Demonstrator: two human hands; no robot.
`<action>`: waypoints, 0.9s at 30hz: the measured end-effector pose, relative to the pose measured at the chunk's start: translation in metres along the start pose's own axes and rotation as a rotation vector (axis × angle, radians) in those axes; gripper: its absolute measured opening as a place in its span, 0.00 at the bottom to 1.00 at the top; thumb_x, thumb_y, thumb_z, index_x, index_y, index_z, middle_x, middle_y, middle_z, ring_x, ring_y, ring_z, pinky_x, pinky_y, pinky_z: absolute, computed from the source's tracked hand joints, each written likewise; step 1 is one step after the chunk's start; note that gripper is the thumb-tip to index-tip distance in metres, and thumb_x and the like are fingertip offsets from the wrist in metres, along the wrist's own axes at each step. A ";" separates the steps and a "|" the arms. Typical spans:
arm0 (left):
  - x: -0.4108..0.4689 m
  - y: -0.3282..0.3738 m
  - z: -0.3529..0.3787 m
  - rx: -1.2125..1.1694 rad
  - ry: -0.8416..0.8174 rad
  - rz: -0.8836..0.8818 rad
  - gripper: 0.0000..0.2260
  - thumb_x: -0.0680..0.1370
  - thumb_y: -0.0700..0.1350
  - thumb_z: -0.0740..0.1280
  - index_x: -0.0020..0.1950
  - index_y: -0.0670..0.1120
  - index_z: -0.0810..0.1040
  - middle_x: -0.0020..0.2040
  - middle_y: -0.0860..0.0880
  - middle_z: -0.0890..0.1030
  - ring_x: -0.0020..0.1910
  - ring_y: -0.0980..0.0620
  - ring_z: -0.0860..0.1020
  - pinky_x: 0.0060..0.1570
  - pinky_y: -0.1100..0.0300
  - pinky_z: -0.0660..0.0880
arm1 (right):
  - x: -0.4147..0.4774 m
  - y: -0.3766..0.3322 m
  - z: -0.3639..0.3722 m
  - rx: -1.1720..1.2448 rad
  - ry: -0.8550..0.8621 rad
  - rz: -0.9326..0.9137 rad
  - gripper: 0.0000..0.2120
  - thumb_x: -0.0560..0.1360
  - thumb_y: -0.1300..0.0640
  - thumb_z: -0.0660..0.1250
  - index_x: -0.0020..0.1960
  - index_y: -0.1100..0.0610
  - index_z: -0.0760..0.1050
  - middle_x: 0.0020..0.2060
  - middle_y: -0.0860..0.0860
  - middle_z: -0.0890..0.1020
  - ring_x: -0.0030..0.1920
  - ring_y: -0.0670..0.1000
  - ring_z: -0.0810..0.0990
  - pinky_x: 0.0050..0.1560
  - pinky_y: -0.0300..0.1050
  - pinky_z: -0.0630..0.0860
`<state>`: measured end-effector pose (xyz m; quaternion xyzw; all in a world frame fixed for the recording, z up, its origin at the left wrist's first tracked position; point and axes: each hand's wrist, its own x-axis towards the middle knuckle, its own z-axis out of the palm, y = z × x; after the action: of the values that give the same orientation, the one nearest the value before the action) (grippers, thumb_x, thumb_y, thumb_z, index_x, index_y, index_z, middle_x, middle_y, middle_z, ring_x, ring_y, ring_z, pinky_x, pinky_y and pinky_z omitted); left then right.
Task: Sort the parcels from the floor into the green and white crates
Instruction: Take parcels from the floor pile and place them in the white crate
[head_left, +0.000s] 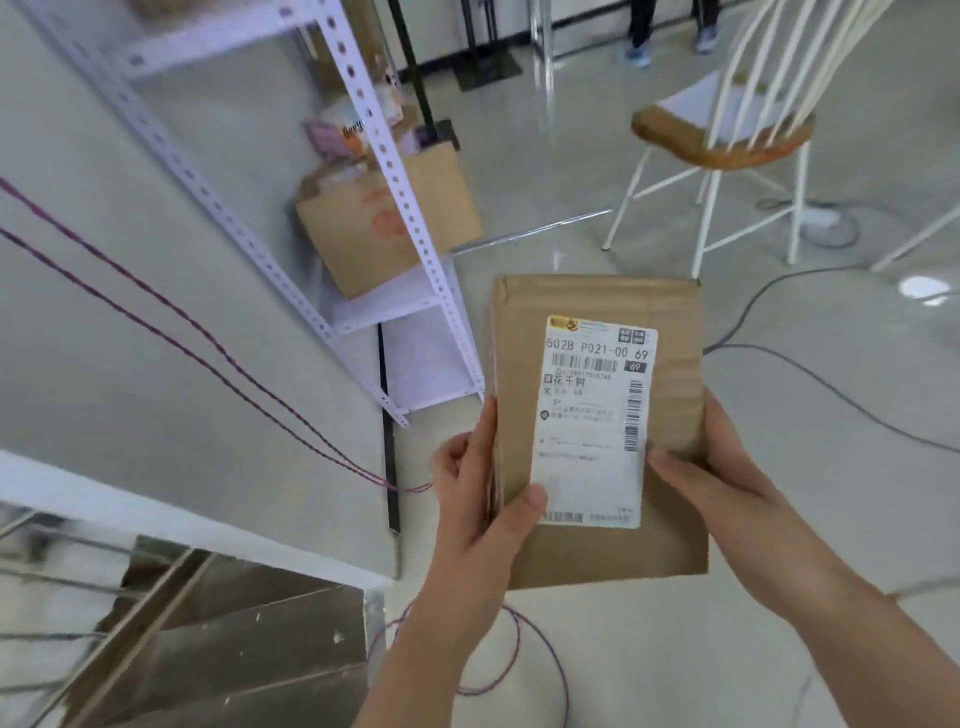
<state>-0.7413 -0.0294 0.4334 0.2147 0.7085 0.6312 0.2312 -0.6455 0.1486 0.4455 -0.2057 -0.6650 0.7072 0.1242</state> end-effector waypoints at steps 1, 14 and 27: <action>-0.005 0.041 0.000 -0.058 -0.019 -0.008 0.33 0.68 0.58 0.67 0.73 0.66 0.62 0.67 0.59 0.66 0.70 0.58 0.66 0.70 0.49 0.65 | -0.012 -0.044 -0.003 -0.003 -0.005 -0.020 0.26 0.78 0.58 0.62 0.67 0.32 0.63 0.61 0.34 0.76 0.61 0.33 0.73 0.58 0.41 0.68; -0.038 0.266 0.014 -0.248 -0.229 0.090 0.29 0.70 0.54 0.68 0.70 0.64 0.67 0.67 0.55 0.76 0.65 0.52 0.75 0.60 0.50 0.74 | -0.107 -0.290 -0.032 -0.042 0.061 -0.219 0.25 0.79 0.51 0.60 0.65 0.24 0.59 0.60 0.28 0.75 0.57 0.31 0.75 0.55 0.42 0.69; -0.003 0.347 0.086 -0.209 -0.580 0.298 0.31 0.70 0.53 0.68 0.72 0.64 0.64 0.65 0.58 0.77 0.62 0.57 0.77 0.52 0.62 0.77 | -0.164 -0.342 -0.088 -0.097 0.446 -0.420 0.24 0.76 0.47 0.63 0.62 0.21 0.61 0.56 0.24 0.74 0.54 0.28 0.75 0.52 0.37 0.72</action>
<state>-0.6832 0.0757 0.7700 0.4614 0.5058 0.6399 0.3490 -0.4933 0.1821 0.8022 -0.2194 -0.6822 0.5710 0.4006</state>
